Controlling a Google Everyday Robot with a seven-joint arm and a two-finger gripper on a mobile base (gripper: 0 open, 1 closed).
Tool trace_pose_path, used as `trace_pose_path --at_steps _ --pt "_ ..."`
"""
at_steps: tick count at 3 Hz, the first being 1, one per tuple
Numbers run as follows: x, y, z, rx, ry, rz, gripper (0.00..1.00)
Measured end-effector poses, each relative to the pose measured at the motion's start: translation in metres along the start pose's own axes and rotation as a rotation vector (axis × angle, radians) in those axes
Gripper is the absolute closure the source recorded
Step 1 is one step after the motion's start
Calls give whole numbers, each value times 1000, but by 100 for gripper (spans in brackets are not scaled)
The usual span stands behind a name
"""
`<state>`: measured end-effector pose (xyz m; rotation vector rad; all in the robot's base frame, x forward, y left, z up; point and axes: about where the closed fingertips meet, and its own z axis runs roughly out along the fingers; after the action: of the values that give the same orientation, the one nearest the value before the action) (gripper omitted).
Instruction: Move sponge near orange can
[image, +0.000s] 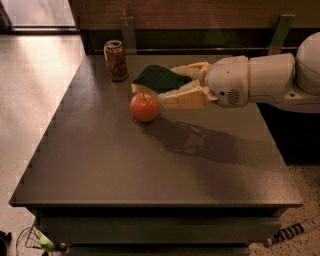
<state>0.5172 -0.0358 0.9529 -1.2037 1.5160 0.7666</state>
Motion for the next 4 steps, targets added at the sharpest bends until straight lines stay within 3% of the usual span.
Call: trace_pose_path --at_steps 1,2,3,4 --pt "-21 -54 -1 75 67 12 100" --pt "-27 -126 33 165 124 41 100" --pt "-19 -164 62 201 130 35 100" --pt "11 -183 87 201 95 63 100"
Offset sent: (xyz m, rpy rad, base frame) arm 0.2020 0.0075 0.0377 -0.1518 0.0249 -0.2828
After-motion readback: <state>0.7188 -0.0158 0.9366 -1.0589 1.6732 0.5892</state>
